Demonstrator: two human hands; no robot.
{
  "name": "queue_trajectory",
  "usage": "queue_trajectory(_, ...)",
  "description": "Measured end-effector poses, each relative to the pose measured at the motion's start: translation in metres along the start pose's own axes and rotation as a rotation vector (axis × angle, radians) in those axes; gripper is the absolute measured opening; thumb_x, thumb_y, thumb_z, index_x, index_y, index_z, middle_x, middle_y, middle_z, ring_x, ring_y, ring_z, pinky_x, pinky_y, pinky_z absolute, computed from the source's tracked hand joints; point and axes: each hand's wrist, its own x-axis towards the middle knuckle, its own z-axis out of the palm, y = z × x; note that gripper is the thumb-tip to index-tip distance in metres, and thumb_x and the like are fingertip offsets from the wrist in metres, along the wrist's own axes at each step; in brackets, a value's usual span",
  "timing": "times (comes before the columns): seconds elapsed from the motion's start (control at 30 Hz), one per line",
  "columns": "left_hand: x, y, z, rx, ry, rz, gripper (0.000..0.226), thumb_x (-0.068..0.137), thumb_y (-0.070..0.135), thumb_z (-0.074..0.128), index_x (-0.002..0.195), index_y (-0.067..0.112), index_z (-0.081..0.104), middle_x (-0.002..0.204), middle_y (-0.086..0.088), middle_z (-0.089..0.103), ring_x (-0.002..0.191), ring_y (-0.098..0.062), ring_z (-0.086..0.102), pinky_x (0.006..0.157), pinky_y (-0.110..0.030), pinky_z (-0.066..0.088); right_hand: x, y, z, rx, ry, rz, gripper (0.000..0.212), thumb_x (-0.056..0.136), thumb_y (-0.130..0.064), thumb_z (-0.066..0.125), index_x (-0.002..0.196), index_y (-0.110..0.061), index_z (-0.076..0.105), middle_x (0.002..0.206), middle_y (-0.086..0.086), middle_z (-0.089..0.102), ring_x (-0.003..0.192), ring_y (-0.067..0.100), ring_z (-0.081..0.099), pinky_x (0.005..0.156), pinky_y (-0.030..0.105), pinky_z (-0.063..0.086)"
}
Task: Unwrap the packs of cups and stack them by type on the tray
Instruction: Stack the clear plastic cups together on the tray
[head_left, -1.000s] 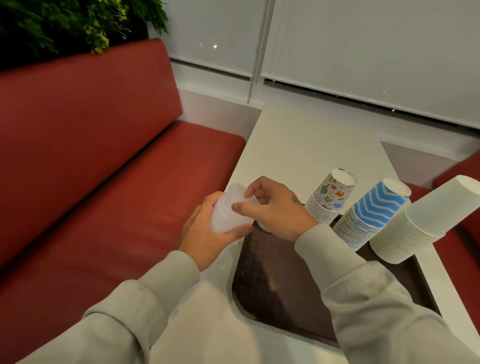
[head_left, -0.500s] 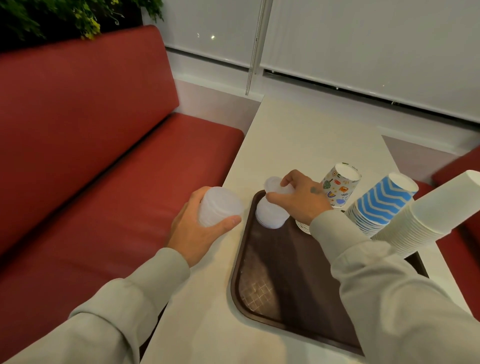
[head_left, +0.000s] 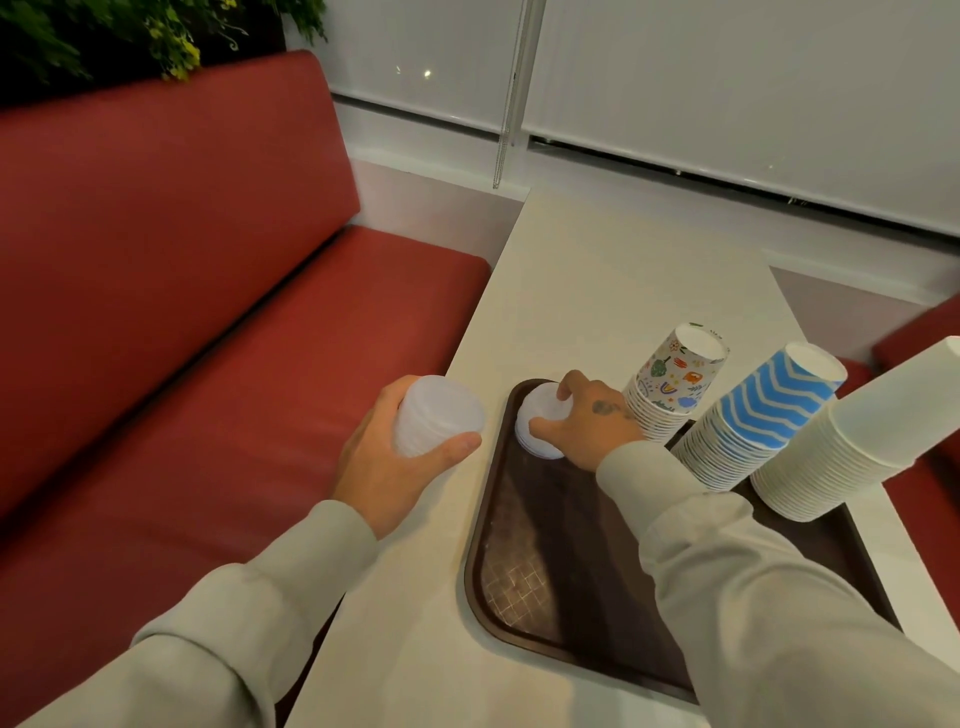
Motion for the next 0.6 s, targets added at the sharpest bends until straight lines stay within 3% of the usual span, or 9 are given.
queue_trajectory(0.13, 0.0, 0.006, 0.001, 0.017, -0.01, 0.029, 0.069, 0.07, 0.053, 0.081, 0.124, 0.051, 0.039, 0.116, 0.026, 0.049, 0.112, -0.012, 0.047, 0.091, -0.033, 0.048, -0.009, -0.007, -0.011, 0.053, 0.106, -0.059, 0.049, 0.09, -0.043, 0.065, 0.127, -0.014, 0.05, 0.131, 0.01, 0.049, 0.116, 0.029, 0.05, 0.085, 0.029, 0.034)
queue_trajectory(0.23, 0.001, 0.009, 0.003, 0.057, -0.016, 0.049, 0.073, 0.068, 0.058, 0.08, 0.127, 0.05, 0.039, 0.124, 0.019, 0.05, 0.115, -0.014, 0.049, 0.095, -0.037, 0.05, -0.023, -0.025, -0.028, 0.299, 0.216, -0.178, 0.041, 0.089, -0.051, 0.066, 0.116, -0.021, 0.058, 0.125, -0.001, 0.057, 0.11, 0.017, 0.057, 0.085, 0.028, 0.04)
queue_trajectory(0.3, 0.001, 0.013, 0.005, 0.072, -0.026, 0.063, 0.073, 0.067, 0.062, 0.079, 0.128, 0.052, 0.039, 0.125, 0.018, 0.052, 0.114, -0.013, 0.05, 0.092, -0.035, 0.05, -0.035, -0.04, -0.038, 0.43, 0.063, -0.22, 0.04, 0.082, -0.061, 0.069, 0.106, -0.03, 0.061, 0.118, -0.011, 0.062, 0.102, 0.007, 0.062, 0.083, 0.027, 0.047)
queue_trajectory(0.4, 0.0, 0.022, 0.008, 0.059, -0.046, 0.074, 0.07, 0.065, 0.064, 0.079, 0.122, 0.057, 0.039, 0.121, 0.018, 0.054, 0.109, -0.012, 0.055, 0.083, -0.032, 0.05, -0.05, -0.058, -0.04, 0.31, -0.145, -0.256, 0.047, 0.07, -0.071, 0.07, 0.101, -0.039, 0.056, 0.12, -0.017, 0.058, 0.106, 0.011, 0.061, 0.091, 0.035, 0.051)
queue_trajectory(0.5, -0.002, 0.03, 0.01, 0.094, -0.058, 0.081, 0.073, 0.062, 0.068, 0.075, 0.124, 0.059, 0.038, 0.121, 0.016, 0.055, 0.109, -0.017, 0.057, 0.085, -0.044, 0.057, -0.058, -0.067, -0.039, 0.257, -0.137, -0.26, 0.046, 0.074, -0.062, 0.073, 0.103, -0.033, 0.053, 0.118, -0.009, 0.053, 0.105, 0.02, 0.056, 0.088, 0.037, 0.055)
queue_trajectory(0.6, -0.003, 0.033, 0.009, 0.127, -0.072, 0.095, 0.078, 0.059, 0.072, 0.075, 0.126, 0.058, 0.037, 0.121, 0.017, 0.054, 0.11, -0.017, 0.056, 0.087, -0.046, 0.057, -0.059, -0.065, -0.041, 0.247, -0.116, -0.251, 0.043, 0.076, -0.061, 0.073, 0.101, -0.032, 0.055, 0.115, -0.008, 0.054, 0.106, 0.02, 0.054, 0.09, 0.039, 0.054)
